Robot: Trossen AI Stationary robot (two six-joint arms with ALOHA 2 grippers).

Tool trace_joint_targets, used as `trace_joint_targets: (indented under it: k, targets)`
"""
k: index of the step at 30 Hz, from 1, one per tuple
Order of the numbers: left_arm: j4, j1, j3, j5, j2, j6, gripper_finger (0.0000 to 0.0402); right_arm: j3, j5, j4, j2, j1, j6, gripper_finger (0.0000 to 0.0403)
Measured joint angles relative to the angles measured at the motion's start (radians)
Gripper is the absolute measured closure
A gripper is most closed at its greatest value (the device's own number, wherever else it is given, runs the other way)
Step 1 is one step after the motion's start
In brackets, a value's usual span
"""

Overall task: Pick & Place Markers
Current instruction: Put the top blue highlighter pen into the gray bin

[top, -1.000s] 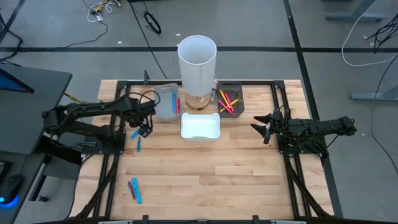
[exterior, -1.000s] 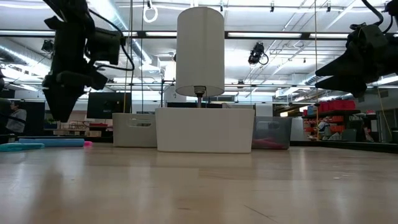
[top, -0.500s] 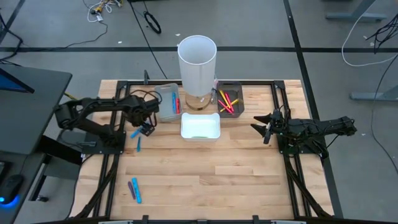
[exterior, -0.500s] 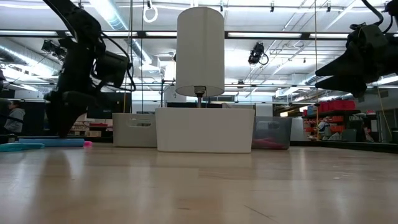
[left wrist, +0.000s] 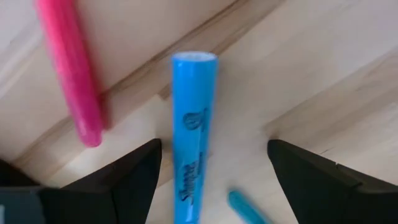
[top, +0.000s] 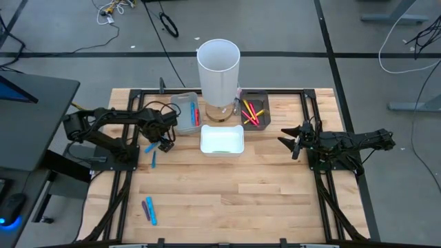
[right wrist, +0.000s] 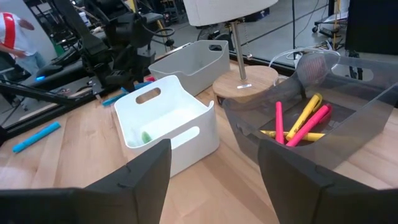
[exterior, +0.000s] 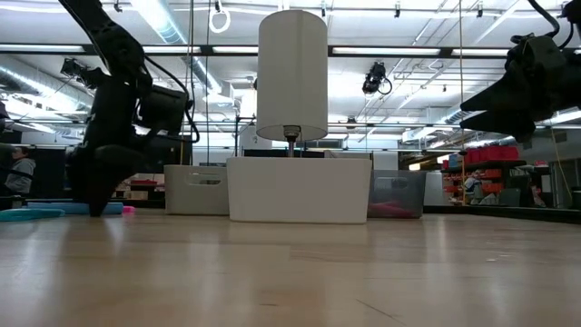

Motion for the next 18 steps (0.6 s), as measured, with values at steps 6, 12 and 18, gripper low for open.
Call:
trace_joint_targets:
  k: [6,12,18]
  targets:
    - [0.026,-0.001,-0.007,0.030,-0.001,0.007,0.0097,0.000,0.000,0.000,0.000,0.000,0.000,0.0160]
    - [0.027,-0.003,-0.007,0.042,-0.001,0.000,0.0123,0.000,0.000,0.000,0.000,0.000,0.000,0.0160]
    - [0.029,-0.005,-0.006,0.048,0.000,-0.042,0.0166,0.000,0.000,0.000,0.000,0.000,0.000,0.0160]
